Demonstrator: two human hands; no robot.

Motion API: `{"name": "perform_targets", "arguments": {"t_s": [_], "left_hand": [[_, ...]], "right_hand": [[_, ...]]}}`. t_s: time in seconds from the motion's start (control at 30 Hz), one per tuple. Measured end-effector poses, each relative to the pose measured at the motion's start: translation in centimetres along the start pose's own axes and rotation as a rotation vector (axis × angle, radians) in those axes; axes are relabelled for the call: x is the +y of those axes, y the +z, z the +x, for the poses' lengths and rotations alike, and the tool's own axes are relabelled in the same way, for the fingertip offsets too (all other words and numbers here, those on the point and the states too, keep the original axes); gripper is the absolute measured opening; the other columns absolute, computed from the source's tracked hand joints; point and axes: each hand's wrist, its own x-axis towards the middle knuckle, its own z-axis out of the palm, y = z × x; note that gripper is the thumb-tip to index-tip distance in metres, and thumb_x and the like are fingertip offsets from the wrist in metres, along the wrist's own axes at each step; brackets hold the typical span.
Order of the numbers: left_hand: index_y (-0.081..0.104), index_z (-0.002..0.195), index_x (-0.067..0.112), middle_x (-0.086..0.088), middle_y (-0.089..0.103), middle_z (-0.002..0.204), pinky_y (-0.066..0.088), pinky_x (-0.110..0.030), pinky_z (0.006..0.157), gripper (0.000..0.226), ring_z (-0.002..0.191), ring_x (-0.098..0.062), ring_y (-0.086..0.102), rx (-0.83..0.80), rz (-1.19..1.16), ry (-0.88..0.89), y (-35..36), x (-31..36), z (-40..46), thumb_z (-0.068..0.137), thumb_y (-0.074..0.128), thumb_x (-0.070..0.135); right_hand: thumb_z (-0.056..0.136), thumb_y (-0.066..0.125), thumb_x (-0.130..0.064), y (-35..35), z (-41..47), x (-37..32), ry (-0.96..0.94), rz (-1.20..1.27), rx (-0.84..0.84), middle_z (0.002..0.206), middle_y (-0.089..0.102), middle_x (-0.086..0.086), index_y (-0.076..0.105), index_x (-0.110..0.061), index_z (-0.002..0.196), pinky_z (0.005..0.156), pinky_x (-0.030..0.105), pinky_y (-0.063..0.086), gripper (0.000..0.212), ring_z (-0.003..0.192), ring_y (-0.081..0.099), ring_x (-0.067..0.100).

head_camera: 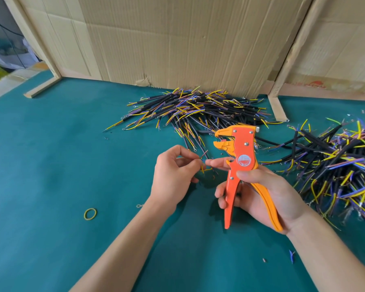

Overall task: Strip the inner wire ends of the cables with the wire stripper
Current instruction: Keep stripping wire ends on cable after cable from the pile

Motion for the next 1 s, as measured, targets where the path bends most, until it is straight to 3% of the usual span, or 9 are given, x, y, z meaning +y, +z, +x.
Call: {"name": "perform_targets", "arguments": {"t_s": [0.2,0.27,0.4,0.57,0.7,0.9,1.0], "left_hand": [[0.063,0.077,0.014,-0.004,0.075,0.07,0.052,-0.022,0.055,0.016,0.056,-0.01,0.061,-0.016,0.013,0.006,0.0,-0.2,0.0,0.086,0.071,0.003],[0.063,0.079,0.013,-0.004,0.075,0.07,0.053,-0.023,0.055,0.015,0.058,-0.009,0.063,-0.035,0.038,0.016,0.1,-0.2,-0.1,0.086,0.07,0.003],[0.063,0.078,0.014,-0.002,0.075,0.069,0.053,-0.024,0.056,0.015,0.057,-0.009,0.063,-0.058,0.09,0.039,0.2,0.0,-0.2,0.086,0.07,0.003],[0.062,0.076,0.017,0.002,0.074,0.066,0.049,-0.019,0.052,0.018,0.048,-0.008,0.058,-0.07,0.133,0.053,0.2,0.1,-0.4,0.086,0.07,0.003],[0.063,0.076,0.016,-0.001,0.075,0.069,0.052,-0.022,0.055,0.017,0.053,-0.007,0.06,-0.063,0.112,0.06,0.3,0.1,-0.4,0.085,0.071,0.004],[0.063,0.078,0.019,-0.001,0.075,0.072,0.053,-0.029,0.06,0.017,0.059,-0.009,0.063,0.064,0.093,0.123,0.3,0.0,-0.4,0.086,0.071,0.006],[0.062,0.077,0.021,0.004,0.074,0.072,0.047,-0.022,0.06,0.018,0.057,-0.006,0.06,0.13,0.155,0.194,0.3,0.1,-0.5,0.086,0.07,0.007]], "right_hand": [[0.076,0.08,-0.032,-0.4,-0.1,0.2,-0.034,0.065,-0.019,0.146,0.053,0.022,0.06,0.005,0.132,0.073,0.045,0.055,0.07,0.083,0.065,0.032],[0.078,0.077,-0.029,-0.7,-0.1,0.2,-0.059,0.099,0.003,0.146,0.054,0.019,0.061,0.003,0.131,0.073,0.043,0.056,0.064,0.084,0.065,0.029],[0.076,0.078,-0.025,-1.1,-0.1,0.2,-0.086,0.139,0.032,0.145,0.055,0.02,0.06,0.001,0.131,0.075,0.042,0.056,0.063,0.084,0.065,0.029],[0.083,0.064,-0.019,-0.8,-0.1,0.2,-0.058,0.105,0.009,0.145,0.056,0.018,0.058,0.003,0.13,0.072,0.044,0.056,0.052,0.082,0.066,0.031],[0.081,0.062,-0.012,-0.7,-0.1,0.1,-0.069,0.129,0.089,0.144,0.057,0.017,0.057,0.007,0.132,0.072,0.044,0.057,0.054,0.083,0.066,0.033],[0.081,0.067,-0.009,-0.8,-0.2,-0.2,0.007,0.127,0.131,0.132,0.063,0.026,0.063,0.005,0.128,0.082,0.052,0.058,0.049,0.088,0.07,0.036],[0.081,0.07,-0.012,-0.3,-0.3,-0.1,0.12,0.119,0.103,0.114,0.067,0.034,0.068,0.003,0.122,0.085,0.057,0.057,0.044,0.089,0.071,0.043]]}}
